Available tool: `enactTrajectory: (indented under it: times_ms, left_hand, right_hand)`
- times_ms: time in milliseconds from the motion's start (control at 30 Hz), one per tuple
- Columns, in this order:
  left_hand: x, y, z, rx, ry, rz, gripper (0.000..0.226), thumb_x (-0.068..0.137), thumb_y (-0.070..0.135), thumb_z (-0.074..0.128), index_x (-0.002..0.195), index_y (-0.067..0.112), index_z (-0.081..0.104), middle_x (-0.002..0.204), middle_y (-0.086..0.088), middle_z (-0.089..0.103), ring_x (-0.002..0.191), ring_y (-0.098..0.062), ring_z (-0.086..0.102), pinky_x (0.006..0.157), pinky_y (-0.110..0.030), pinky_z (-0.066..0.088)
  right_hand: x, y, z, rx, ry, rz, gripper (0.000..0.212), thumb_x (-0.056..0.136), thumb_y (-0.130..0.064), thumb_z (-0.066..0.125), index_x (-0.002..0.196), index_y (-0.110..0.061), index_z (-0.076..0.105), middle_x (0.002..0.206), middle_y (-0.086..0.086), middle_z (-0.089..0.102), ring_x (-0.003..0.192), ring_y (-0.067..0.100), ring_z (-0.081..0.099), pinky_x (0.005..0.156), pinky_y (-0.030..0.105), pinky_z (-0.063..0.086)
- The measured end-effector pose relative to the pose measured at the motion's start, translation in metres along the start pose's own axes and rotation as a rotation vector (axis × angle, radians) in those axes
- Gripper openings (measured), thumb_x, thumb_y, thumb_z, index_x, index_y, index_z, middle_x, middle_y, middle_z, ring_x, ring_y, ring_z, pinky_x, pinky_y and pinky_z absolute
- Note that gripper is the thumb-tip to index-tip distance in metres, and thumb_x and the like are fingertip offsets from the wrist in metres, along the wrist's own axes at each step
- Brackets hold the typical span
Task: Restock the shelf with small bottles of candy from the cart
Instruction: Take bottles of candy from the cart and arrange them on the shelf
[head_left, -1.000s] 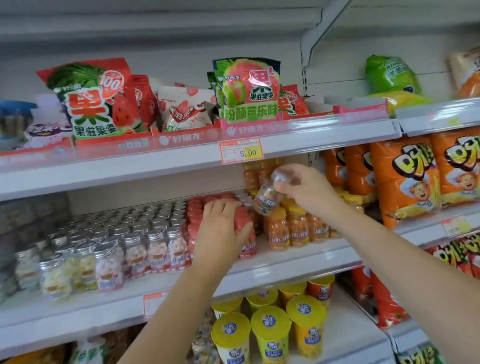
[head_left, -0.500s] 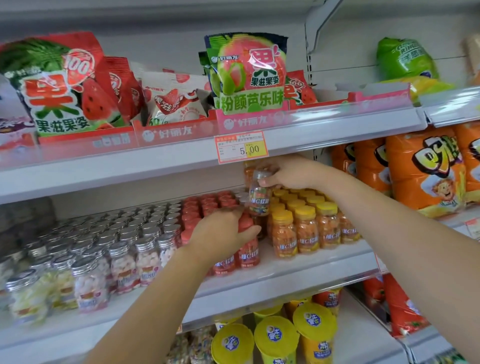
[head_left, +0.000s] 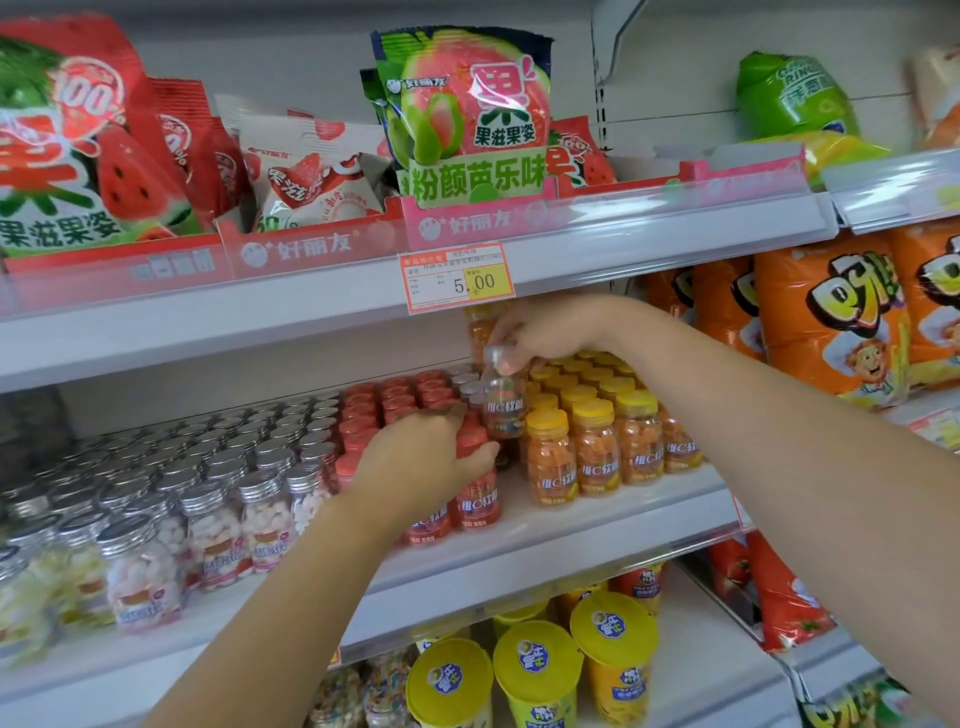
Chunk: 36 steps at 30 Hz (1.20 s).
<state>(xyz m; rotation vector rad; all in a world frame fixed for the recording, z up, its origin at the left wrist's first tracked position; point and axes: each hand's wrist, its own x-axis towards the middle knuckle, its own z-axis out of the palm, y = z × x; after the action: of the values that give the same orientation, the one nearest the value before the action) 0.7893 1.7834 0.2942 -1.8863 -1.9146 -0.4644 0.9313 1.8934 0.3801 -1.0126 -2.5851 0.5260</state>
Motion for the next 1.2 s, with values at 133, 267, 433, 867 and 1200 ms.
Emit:
enactTrajectory:
  times_ms: [133, 267, 433, 867, 1200]
  left_hand:
    - [0.0, 0.0, 0.0, 0.004, 0.005, -0.001, 0.043, 0.089, 0.055, 0.044, 0.113, 0.022, 0.054, 0.092, -0.001, 0.065, 0.086, -0.021, 0.061, 0.071, -0.033, 0.051]
    - [-0.001, 0.001, 0.0, 0.024, 0.014, 0.003, 0.043, 0.09, 0.056, 0.043, 0.111, 0.02, 0.054, 0.087, -0.001, 0.063, 0.083, -0.021, 0.06, 0.067, -0.031, 0.049]
    - [-0.001, 0.002, -0.001, 0.025, 0.006, 0.0, 0.043, 0.089, 0.056, 0.043, 0.11, 0.02, 0.055, 0.085, -0.001, 0.061, 0.081, -0.021, 0.06, 0.063, -0.03, 0.045]
    - [-0.002, 0.008, -0.005, 0.035, -0.056, -0.051, 0.043, 0.09, 0.056, 0.042, 0.111, 0.02, 0.054, 0.084, 0.002, 0.061, 0.079, -0.018, 0.058, 0.066, -0.031, 0.048]
    - [-0.028, 0.077, -0.016, -0.396, 0.317, -0.035, 0.043, 0.092, 0.026, 0.054, 0.133, 0.015, 0.05, 0.126, -0.002, 0.06, 0.107, -0.021, 0.061, 0.095, -0.025, 0.044]
  right_hand:
    - [0.005, 0.0, 0.011, -0.083, 0.016, -0.038, 0.039, 0.086, -0.025, 0.069, 0.119, -0.006, 0.06, 0.097, 0.005, 0.064, 0.085, 0.019, 0.061, 0.075, 0.03, 0.049]
    - [0.004, 0.007, 0.013, -0.024, -0.028, -0.031, 0.037, 0.084, -0.018, 0.071, 0.118, -0.006, 0.062, 0.105, 0.007, 0.067, 0.097, 0.024, 0.065, 0.092, 0.039, 0.052]
    - [0.002, 0.009, 0.023, -0.139, -0.056, -0.071, 0.043, 0.08, -0.021, 0.075, 0.121, -0.018, 0.061, 0.095, -0.01, 0.055, 0.092, 0.013, 0.053, 0.074, 0.024, 0.042]
    - [0.001, 0.023, 0.039, -0.036, 0.062, -0.095, 0.046, 0.072, -0.027, 0.081, 0.114, -0.016, 0.067, 0.106, -0.005, 0.063, 0.095, 0.011, 0.058, 0.082, 0.023, 0.046]
    - [-0.084, 0.115, 0.017, 0.382, 0.915, 0.11, 0.036, 0.099, -0.028, 0.046, 0.128, -0.011, 0.057, 0.127, 0.003, 0.059, 0.116, 0.016, 0.054, 0.089, 0.022, 0.037]
